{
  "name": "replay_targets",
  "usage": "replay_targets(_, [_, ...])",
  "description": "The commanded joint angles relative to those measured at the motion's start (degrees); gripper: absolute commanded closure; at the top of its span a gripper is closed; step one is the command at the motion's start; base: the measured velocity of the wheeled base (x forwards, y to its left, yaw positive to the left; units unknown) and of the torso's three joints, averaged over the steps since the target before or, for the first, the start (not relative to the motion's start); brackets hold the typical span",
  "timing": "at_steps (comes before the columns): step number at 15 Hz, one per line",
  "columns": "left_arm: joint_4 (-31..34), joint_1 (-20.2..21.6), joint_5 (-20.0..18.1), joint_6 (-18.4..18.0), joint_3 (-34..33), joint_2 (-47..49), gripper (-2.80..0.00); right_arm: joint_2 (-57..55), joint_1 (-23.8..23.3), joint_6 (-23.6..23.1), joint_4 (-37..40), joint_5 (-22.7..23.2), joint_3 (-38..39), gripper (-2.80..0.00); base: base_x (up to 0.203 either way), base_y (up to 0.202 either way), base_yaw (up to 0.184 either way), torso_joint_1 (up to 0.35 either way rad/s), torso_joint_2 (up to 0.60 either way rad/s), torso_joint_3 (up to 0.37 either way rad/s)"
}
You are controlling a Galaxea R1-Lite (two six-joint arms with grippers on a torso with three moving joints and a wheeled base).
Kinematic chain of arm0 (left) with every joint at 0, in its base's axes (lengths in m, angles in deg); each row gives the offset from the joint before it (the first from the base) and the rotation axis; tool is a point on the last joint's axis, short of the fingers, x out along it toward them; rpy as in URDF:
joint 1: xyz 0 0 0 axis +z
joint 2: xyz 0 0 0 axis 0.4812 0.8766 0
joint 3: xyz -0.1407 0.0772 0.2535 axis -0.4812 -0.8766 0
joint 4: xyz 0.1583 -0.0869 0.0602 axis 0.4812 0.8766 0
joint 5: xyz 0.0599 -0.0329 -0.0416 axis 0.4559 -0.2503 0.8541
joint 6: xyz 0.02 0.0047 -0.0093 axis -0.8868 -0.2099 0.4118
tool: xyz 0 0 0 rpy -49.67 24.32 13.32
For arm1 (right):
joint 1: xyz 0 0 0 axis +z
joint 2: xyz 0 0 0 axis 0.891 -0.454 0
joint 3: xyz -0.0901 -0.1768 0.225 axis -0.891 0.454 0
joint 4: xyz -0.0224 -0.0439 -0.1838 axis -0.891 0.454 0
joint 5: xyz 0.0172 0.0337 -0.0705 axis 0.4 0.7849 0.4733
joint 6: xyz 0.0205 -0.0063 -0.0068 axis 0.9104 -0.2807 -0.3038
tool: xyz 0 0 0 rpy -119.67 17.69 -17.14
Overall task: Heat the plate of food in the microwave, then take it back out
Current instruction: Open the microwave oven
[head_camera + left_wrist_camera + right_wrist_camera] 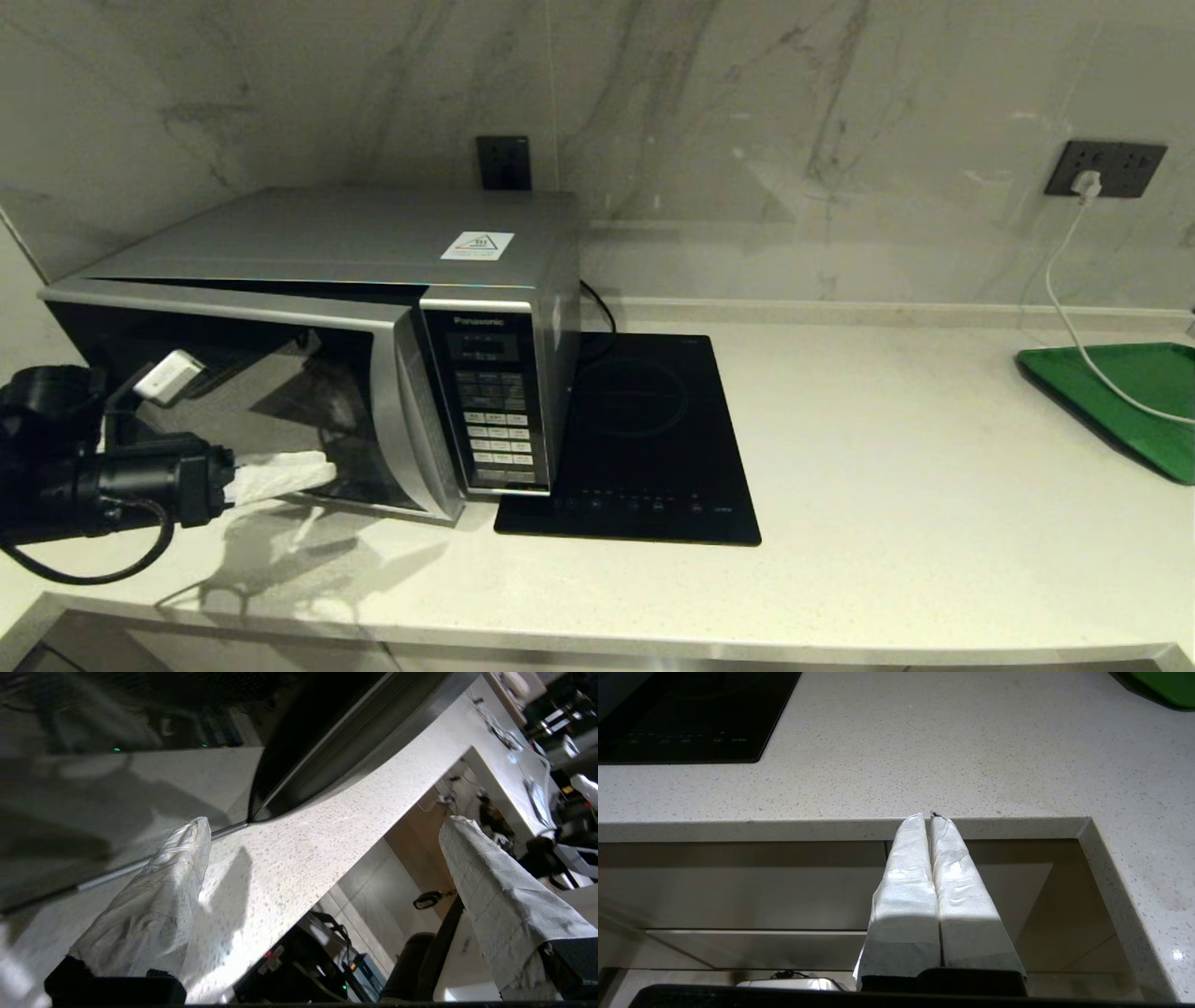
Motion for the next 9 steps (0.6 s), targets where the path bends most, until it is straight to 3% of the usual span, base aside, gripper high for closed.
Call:
replay_targets(1, [0.1, 5.1, -0.6, 0.0, -3.1, -7.0, 0.0, 0.0, 0.0, 0.0, 0.1, 0.0, 0.0, 0.0, 0.0, 0.0, 0.0, 0.0, 0.0, 0.0])
replay_targets(5, [3.1, 7.4, -0.5, 1.0, -5.2, -21.7, 0.0, 0.0, 0.0, 0.0, 0.1, 0.0, 0.0, 0.0, 0.0, 0.0, 0.0, 0.0, 0.0, 0.0])
replay_targets(7, [8.0, 3.5, 0.7, 6.8, 3.1, -25.9, 0.0, 0.0, 0.0, 0.0, 0.1, 0.0, 0.0, 0.0, 0.0, 0.0, 0.0, 0.0, 0.0, 0.0])
replay_targets(8, [10.5, 0.4, 2.9, 11.3, 9.3, -27.1, 0.0, -0.1, 0.0, 0.0, 0.1, 0.0, 0.1, 0.0, 0.0, 0.0, 0.0, 0.0, 0.0, 0.0])
replay_targets(9, [12.3, -4.8, 8.2, 15.2, 14.9, -27.6, 0.0, 0.0, 0.0, 0.0, 0.1, 0.0, 0.0, 0.0, 0.0, 0.0, 0.0, 0.0, 0.0, 0.0])
